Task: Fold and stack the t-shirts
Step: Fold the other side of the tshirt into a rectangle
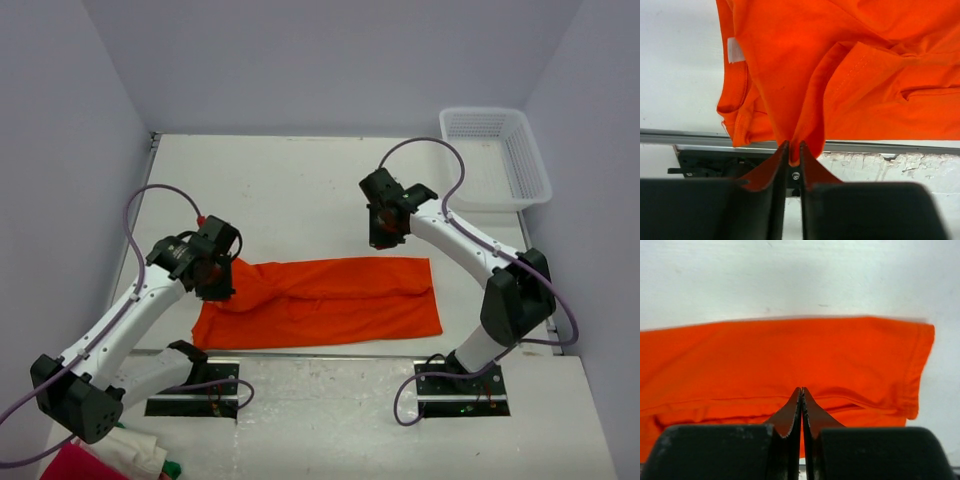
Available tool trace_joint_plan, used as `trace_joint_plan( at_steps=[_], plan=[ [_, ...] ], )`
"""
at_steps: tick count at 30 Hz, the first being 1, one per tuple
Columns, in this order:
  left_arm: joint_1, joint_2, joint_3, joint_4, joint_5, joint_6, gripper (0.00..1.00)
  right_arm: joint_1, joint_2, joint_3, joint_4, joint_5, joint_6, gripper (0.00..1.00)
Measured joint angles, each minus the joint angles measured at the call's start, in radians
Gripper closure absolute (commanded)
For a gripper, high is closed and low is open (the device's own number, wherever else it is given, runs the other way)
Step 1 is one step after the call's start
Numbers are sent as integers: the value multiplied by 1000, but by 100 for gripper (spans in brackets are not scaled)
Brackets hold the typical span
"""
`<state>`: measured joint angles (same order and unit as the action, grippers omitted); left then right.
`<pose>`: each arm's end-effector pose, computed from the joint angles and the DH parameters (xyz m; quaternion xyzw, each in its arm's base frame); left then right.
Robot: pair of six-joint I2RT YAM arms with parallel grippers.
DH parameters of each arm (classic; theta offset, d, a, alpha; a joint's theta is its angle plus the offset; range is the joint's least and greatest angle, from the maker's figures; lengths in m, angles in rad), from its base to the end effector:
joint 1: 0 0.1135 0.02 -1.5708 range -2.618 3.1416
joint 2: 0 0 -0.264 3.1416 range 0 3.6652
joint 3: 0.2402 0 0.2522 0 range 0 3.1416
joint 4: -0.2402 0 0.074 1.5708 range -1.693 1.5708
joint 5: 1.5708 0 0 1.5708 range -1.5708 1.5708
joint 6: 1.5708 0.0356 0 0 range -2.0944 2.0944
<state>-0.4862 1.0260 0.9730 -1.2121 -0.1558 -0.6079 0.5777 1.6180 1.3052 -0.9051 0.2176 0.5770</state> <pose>0.1474 -0.0717 0.2821 -0.0717 0.9828 -0.0133 0.1696 0.2736 0.1692 0.2569 0.0187 0.9787 0.0057 0.2046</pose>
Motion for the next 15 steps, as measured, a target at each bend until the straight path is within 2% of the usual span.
trace_joint_plan(
  at_steps=[1,4,9,11,13,15],
  plan=[
    [-1,6,-7,0,2,-2,72,0,2,24,10,-14,-8,100],
    [-5,5,-13,1,2,-11,63,3,8,65,43,-64,-26,100],
    [-8,-5,19,-10,-38,-55,62,6,48,76,60,-109,-47,100],
    [-8,-5,47,-8,-63,-65,75,6,71,76,60,-113,-51,100],
    [-8,7,75,-1,-73,-70,100,6,84,76,59,-112,-56,100],
    [-8,46,88,17,-76,-67,100,6,86,76,56,-105,-62,100]
  ],
)
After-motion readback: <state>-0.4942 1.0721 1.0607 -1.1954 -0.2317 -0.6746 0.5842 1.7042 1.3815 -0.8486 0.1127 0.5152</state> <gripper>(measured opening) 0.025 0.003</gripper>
